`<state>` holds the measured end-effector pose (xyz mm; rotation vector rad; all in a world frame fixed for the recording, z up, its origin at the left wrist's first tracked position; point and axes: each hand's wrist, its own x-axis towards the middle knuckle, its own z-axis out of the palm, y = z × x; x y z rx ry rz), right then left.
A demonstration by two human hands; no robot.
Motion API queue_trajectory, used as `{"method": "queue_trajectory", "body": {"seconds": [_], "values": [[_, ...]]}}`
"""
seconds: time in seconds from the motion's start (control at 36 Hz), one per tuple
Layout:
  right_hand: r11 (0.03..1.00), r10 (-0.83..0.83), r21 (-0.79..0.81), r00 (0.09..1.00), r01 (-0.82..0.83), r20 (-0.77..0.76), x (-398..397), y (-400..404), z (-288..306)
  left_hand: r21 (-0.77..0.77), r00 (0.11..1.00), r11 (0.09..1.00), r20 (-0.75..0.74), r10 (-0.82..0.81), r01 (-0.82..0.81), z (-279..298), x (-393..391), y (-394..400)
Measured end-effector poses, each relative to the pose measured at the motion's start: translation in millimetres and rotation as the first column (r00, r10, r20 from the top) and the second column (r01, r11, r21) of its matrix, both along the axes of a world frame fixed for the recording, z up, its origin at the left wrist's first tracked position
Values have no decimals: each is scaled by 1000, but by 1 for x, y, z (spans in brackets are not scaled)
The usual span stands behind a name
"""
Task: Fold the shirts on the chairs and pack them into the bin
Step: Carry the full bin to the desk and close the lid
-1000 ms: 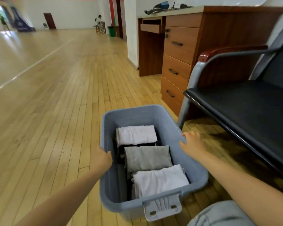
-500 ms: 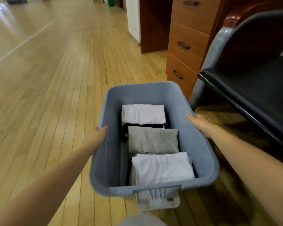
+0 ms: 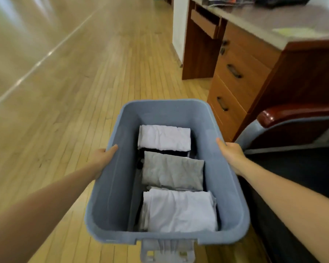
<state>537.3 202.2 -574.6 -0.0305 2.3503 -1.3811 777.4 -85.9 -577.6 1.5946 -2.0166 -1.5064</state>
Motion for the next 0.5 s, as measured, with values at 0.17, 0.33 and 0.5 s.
{"method": "queue_trajectory", "body": {"seconds": [0.17, 0.33, 0.5], "values": [[998, 46, 41, 999, -45, -22, -8, -15, 188, 10, 1000, 1000, -20, 17, -17, 178, -4, -21], [995, 31, 91, 999, -29, -25, -15, -12, 374, -8, 996, 996, -22, -86, 86, 353, -36, -33], [994, -75, 70, 994, 81, -83, -23, -2, 533, -65, 974, 973, -49, -223, 219, 501, -90, -48]]}}
